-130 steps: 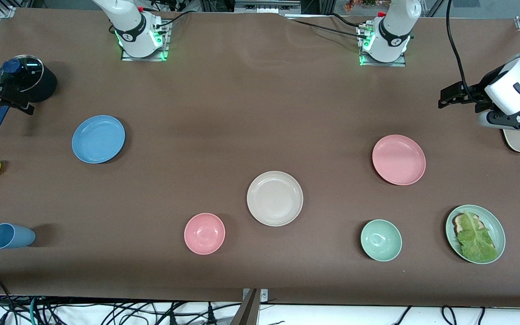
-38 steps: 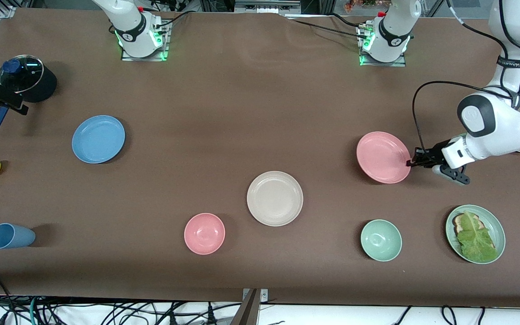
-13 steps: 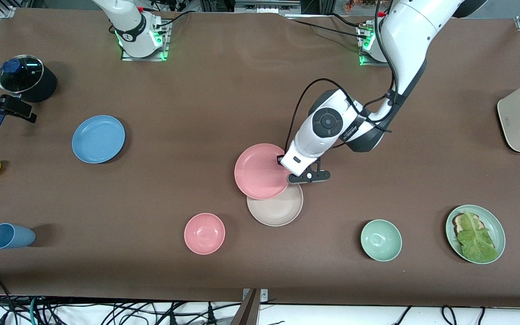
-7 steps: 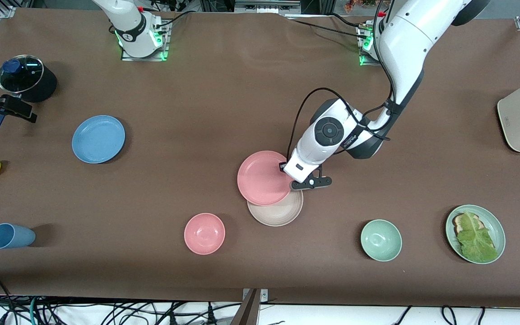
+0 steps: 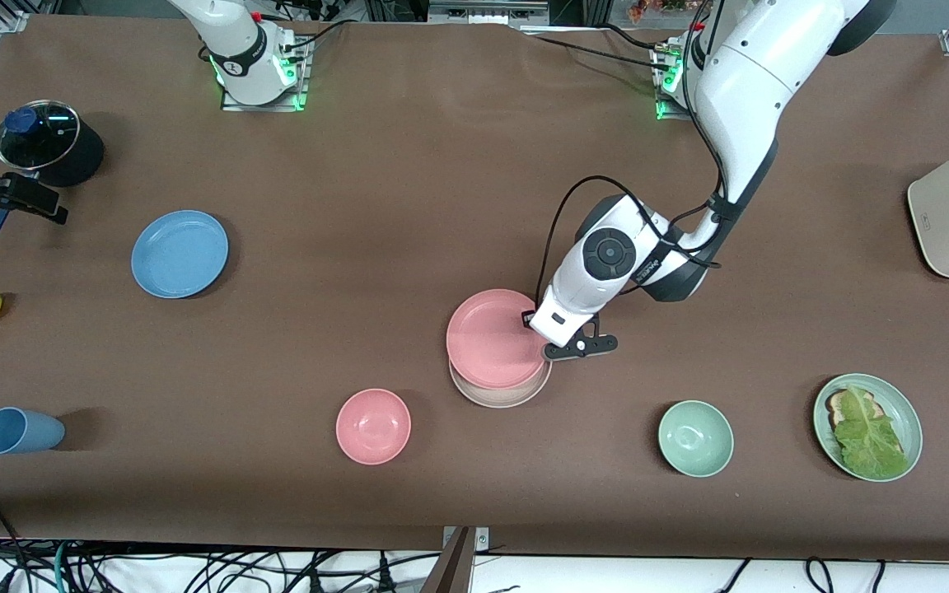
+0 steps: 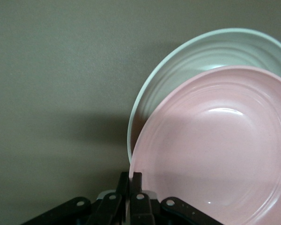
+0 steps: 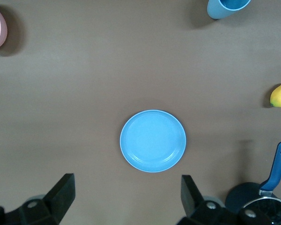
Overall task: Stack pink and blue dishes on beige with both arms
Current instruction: 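Lower the pink plate onto the beige plate and open the left gripper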
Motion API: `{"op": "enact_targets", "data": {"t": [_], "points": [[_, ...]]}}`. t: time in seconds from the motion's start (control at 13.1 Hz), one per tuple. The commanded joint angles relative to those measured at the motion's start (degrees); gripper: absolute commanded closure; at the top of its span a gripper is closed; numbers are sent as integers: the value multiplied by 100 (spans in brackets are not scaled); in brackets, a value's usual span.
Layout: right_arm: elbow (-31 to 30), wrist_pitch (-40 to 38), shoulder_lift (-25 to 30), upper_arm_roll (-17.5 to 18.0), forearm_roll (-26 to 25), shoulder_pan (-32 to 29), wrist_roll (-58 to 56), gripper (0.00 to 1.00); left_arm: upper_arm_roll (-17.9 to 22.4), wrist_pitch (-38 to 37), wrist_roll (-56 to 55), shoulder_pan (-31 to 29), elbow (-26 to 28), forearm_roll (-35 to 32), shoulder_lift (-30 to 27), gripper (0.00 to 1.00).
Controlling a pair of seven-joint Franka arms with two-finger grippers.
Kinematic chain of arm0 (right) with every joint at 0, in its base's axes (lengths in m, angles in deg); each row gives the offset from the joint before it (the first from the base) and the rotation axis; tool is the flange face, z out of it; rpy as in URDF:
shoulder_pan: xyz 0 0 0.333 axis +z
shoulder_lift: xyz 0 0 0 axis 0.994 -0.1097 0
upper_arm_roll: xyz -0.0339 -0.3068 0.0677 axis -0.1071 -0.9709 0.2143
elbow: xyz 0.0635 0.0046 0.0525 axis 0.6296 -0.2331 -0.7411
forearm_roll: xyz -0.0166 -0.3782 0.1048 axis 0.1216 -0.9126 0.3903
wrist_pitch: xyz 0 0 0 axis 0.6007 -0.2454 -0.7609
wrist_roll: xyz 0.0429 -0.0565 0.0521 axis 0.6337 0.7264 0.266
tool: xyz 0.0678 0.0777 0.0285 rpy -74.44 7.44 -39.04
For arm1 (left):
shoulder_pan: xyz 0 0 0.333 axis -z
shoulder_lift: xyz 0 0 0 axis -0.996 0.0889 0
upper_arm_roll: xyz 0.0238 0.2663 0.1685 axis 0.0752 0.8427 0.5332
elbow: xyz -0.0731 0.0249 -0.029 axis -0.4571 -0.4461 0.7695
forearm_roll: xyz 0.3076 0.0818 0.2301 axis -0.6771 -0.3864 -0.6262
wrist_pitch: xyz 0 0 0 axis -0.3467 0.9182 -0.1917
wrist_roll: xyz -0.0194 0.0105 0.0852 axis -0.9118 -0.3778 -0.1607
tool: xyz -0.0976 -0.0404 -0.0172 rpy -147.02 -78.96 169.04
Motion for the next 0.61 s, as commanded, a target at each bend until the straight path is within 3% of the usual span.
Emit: {"op": "enact_targets", "data": {"t": [0.0,0.54], "points": [[63,-78,14,24,76,-18,11,0,24,-50,-44,-2,-317,-127,114,100],[63,-78,14,24,76,-18,11,0,182,-41,-9,-20,-669,49,438,100]]}}
